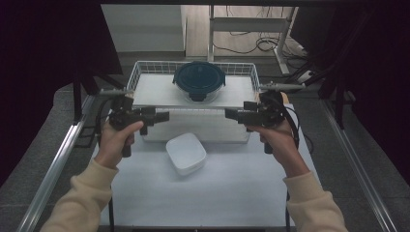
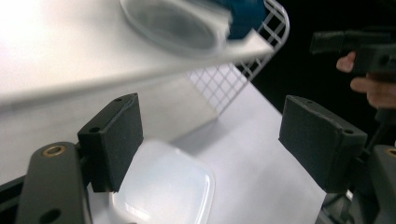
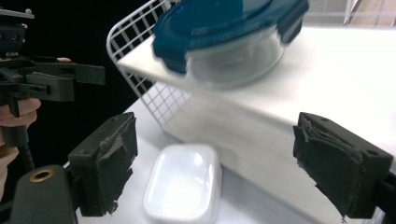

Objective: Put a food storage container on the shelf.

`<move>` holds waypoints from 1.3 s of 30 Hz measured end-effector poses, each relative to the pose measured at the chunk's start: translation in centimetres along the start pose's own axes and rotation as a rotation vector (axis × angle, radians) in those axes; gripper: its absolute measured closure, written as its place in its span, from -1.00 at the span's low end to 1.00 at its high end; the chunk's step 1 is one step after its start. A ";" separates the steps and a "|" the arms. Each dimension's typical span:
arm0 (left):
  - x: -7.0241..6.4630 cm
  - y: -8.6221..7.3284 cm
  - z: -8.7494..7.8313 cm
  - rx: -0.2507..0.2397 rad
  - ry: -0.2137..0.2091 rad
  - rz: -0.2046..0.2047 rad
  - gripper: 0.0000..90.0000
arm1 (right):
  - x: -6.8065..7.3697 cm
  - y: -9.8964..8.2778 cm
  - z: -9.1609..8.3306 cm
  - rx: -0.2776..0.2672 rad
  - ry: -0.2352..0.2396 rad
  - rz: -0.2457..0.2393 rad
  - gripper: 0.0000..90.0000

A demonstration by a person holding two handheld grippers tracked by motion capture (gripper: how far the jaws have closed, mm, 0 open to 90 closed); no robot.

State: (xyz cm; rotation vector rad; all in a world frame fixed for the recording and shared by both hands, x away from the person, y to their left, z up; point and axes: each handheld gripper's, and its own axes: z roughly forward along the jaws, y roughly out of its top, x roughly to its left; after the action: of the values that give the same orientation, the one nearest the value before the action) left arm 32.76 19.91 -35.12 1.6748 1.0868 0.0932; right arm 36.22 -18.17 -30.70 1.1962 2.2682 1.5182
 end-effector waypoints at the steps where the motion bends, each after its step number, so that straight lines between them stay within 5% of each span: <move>1: -0.2 -0.8 -0.2 0.005 0.005 0.006 -0.53 | 0.1 -0.6 -0.3 -0.001 0.007 -0.007 -0.68; 7: -1.1 -5.5 -1.1 0.032 0.049 0.068 -0.52 | 0.6 -5.0 -1.8 -0.007 0.002 -0.052 -0.65; 12: -1.0 -8.8 -1.6 0.064 0.087 0.081 -0.52 | 0.7 -8.6 -2.2 0.017 -0.002 -0.061 -0.62; 23: 0.4 -12.5 -1.2 0.135 0.136 0.053 -0.50 | 0.3 -15.2 -0.4 0.126 -0.007 -0.057 -0.56; 39: 0.8 -14.2 -0.3 0.199 0.184 0.070 -0.48 | -0.6 -16.7 0.4 0.181 -0.038 -0.057 -0.54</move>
State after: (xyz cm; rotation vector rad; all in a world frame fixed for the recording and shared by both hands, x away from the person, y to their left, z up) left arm 24.44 20.65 -46.70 1.9133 1.2065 0.1928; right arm 28.06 -21.00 -45.04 1.1824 2.4351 1.2824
